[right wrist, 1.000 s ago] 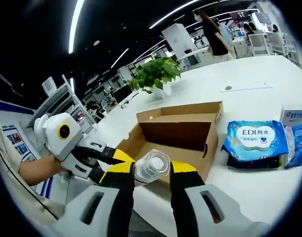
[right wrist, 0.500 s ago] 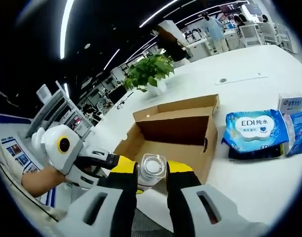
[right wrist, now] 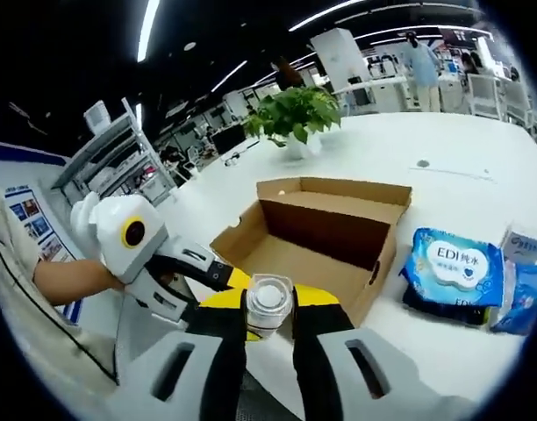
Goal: Operate the shoe box by opening the lid, removing the specified soft item, and placing it in the target area until the item is outside and the box remains undamaged.
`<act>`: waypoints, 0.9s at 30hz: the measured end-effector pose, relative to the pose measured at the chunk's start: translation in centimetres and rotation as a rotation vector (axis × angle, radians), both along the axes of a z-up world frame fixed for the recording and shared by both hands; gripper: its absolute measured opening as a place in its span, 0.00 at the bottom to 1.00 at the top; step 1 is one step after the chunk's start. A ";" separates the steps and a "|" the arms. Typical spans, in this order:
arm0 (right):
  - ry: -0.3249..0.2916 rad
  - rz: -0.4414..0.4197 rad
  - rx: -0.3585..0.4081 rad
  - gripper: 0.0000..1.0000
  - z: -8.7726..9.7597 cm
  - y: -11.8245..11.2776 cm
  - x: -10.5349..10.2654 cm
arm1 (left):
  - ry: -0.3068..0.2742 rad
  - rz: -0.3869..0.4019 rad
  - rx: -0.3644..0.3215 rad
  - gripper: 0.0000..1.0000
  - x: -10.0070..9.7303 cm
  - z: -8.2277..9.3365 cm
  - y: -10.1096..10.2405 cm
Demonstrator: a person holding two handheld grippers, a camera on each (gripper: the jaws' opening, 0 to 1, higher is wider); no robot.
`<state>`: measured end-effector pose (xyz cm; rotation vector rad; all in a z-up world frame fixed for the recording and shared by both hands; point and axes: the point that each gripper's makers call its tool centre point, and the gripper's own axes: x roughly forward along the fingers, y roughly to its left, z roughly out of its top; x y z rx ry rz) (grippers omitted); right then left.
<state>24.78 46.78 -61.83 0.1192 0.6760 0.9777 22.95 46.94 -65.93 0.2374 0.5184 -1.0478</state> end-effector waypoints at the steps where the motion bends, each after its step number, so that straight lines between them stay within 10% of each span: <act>1: -0.009 0.023 -0.004 0.16 0.2 0.0 -0.2 | -0.004 -0.004 -0.003 0.20 0.0 0.1 -0.1; 27: -0.206 0.285 -0.012 0.16 4.4 -1.5 1.8 | 0.002 0.002 -0.032 0.33 1.2 1.6 2.5</act>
